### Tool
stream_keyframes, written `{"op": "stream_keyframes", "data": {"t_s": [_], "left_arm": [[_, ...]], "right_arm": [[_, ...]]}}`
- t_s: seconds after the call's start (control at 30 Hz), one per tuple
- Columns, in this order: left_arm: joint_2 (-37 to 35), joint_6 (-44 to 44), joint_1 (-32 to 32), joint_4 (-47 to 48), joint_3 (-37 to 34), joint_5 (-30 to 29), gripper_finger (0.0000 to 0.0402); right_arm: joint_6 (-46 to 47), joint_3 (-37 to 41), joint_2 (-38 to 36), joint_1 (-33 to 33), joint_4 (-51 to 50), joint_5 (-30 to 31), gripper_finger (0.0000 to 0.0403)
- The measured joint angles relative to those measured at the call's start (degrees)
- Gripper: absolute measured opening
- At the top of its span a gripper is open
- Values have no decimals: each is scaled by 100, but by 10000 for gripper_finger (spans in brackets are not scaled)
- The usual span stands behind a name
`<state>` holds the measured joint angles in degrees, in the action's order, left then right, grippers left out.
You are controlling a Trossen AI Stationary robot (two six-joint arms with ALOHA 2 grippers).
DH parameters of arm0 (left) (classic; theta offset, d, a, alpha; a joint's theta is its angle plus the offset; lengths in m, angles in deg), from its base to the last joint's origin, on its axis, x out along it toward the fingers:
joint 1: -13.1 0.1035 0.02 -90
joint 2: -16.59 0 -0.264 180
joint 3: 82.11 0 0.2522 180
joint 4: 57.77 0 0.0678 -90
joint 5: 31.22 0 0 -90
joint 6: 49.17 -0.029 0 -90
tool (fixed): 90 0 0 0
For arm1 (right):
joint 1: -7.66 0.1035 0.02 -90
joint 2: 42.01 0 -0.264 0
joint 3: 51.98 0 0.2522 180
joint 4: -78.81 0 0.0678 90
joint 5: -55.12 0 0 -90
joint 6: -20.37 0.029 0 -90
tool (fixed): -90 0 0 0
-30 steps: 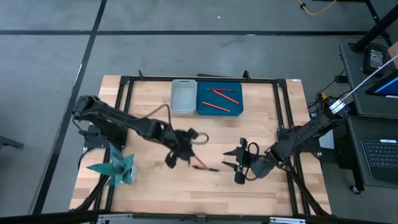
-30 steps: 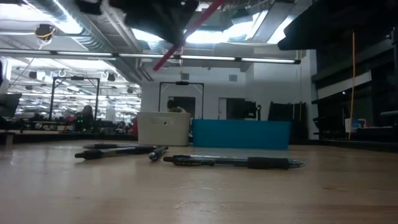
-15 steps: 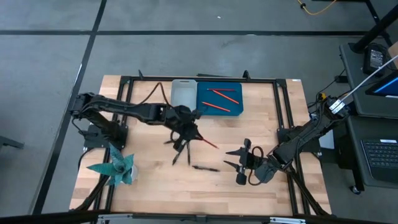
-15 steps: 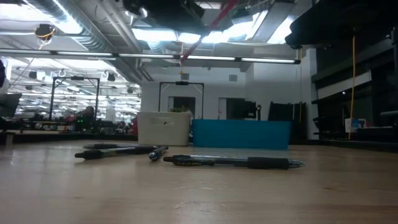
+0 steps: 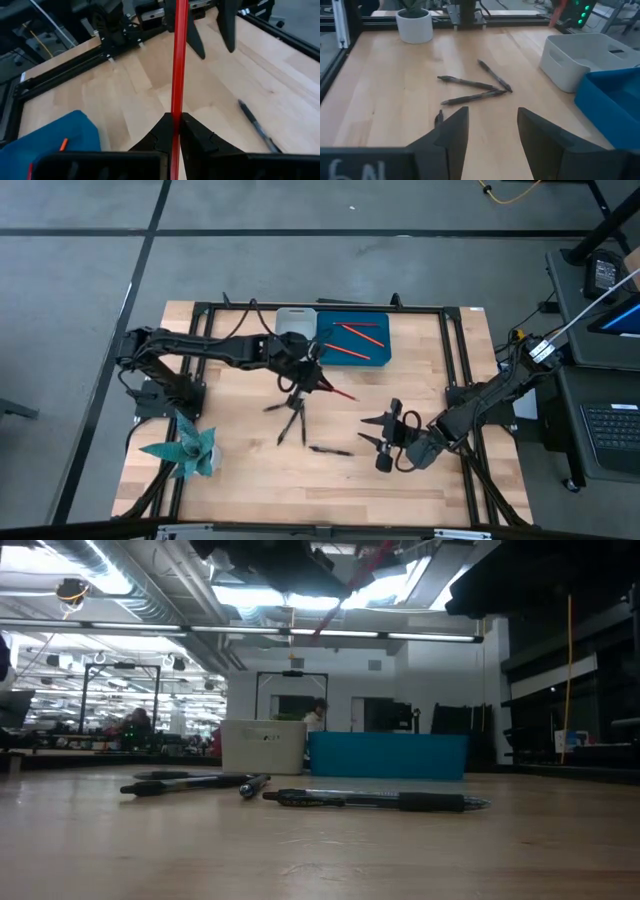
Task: Sort pens & pencils
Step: Put the red pencil into the blue bin
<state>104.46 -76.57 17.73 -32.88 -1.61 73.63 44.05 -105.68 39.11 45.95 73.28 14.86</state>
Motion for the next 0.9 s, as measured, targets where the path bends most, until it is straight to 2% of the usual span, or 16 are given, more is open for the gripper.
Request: {"op": "stream_keyframes", "data": {"t_s": [0.17, 0.37, 0.53, 0.63, 0.9], "left_arm": [[301, 2, 114, -240, -2, 355, 19], [567, -38, 291, -635, -2, 374, 19], [517, -153, 472, -620, -2, 471, 19], [503, -148, 596, -636, 0, 710, 19], [508, -163, 720, -712, 0, 877, 19]], "right_arm": [[-25, 3, 0, -296, 85, 219, 171], [-43, 4, -2, -694, 95, 264, 171], [-311, 4, -1, -961, 79, 771, 171], [-401, 4, 0, -1186, 145, 803, 171], [-787, 4, 0, -1598, 653, 571, 171]]}}
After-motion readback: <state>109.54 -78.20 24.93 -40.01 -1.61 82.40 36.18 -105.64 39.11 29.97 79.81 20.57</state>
